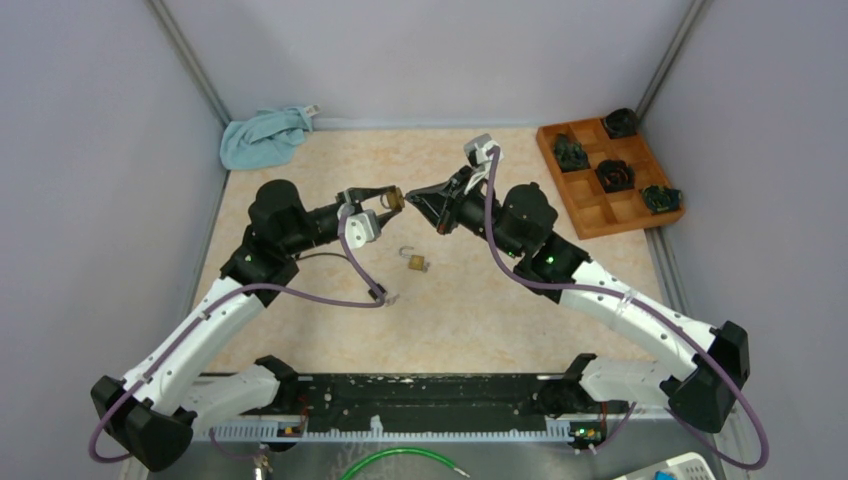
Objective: Unlock with the key
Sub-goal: Unlock the lock.
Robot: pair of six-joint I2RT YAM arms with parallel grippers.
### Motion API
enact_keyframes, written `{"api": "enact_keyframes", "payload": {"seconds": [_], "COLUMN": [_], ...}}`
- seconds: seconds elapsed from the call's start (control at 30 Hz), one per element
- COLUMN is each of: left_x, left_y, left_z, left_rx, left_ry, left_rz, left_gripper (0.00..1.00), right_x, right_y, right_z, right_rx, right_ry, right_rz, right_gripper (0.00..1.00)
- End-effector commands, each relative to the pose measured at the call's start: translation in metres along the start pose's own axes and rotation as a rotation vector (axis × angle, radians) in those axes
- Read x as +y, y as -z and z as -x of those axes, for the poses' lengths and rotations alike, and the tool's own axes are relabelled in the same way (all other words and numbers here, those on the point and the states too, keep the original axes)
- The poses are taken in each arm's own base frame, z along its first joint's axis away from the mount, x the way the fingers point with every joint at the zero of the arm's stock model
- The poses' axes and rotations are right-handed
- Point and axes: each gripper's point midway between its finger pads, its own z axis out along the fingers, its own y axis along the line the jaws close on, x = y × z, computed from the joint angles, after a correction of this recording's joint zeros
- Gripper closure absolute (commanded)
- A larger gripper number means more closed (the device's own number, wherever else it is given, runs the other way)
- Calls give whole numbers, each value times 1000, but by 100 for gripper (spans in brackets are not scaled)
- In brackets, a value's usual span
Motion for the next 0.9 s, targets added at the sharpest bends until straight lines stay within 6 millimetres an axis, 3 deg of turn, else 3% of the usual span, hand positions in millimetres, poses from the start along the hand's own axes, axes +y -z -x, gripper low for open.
{"api": "enact_keyframes", "payload": {"seconds": [0.0, 0.87], "left_x": [13, 13], "left_y": [4, 5], "left_z": [22, 26], "left_rx": [-61, -79], "left_ry": [-39, -39], "left_rz": [31, 29], "left_gripper": [100, 100], "right_x": [9, 1], "right_y": [-1, -6], "right_z": [28, 13], "right_rx": [-88, -56], "right_ry": [-3, -5], "right_rz": [36, 14], "right_gripper": [100, 100]}}
